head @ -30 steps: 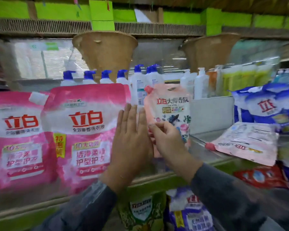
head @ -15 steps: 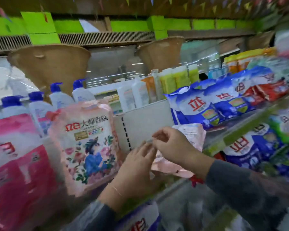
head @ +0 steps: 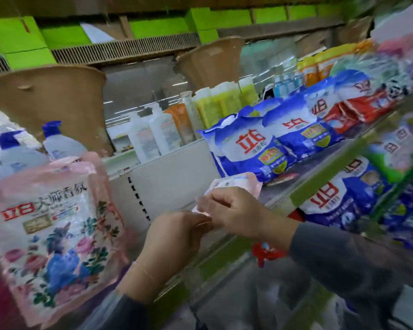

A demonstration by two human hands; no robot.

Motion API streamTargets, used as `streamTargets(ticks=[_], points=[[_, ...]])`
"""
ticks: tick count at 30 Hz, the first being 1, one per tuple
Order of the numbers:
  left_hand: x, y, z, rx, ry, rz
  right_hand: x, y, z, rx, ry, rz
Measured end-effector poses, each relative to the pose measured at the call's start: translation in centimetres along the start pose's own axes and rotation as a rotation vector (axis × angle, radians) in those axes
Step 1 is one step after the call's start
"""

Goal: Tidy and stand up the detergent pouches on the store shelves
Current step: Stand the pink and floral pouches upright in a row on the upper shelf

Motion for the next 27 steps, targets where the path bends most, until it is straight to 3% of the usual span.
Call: streamTargets(ticks=[5,8,10,12,15,19,24,27], points=[[-1.6,-1.9,1.9,-0.058,-0.014,0.156,0.0,-0.8,-0.3,0.125,-0.154,0.203],[-2.2,-2.7,4.4,-0.109,0.033,0.162,-1.3,-0.8,0.3,0.416,-0.028,0.396],[-2.5,-3.4,7.2,-0.177,0.112,0.184,-2.2,-1.1,0.8,0.417,0.063,0.425],[-2.7,-4.0,10.1,-0.213,0.174,0.194,-2.9,-1.8,0.6,0.384,0.13,0.381],[-2.7,-4.3,14.0,-0.077,0.278,0.191,-3.7,-3.7,-0.7,0.279,0.234,0.3],[-1.6,-5.3,18.4,-0.107,0.487,0.257,-4.4,-5.2,-3.7,-0.017,0.271,0.12],[2.1,-8.4,19.4,-0.15,0.458,0.416,-4.0,-5.0,-8.5,-0.439,0.286,-0.16],[6.6,-10.5,18.8,-0.164,0.523,0.473,-3.7,-5.4,-10.6,-0.54,0.275,-0.249]])
Point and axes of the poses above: each hand's wrist, its own x-axis away from the middle knuckle, its own z-axis out of the back of the hand, y = z × x, the point moved 8 cm from there along -x, towards the middle knuckle, and after that the axes turned 4 degrees about z, right-handed, at the moved point
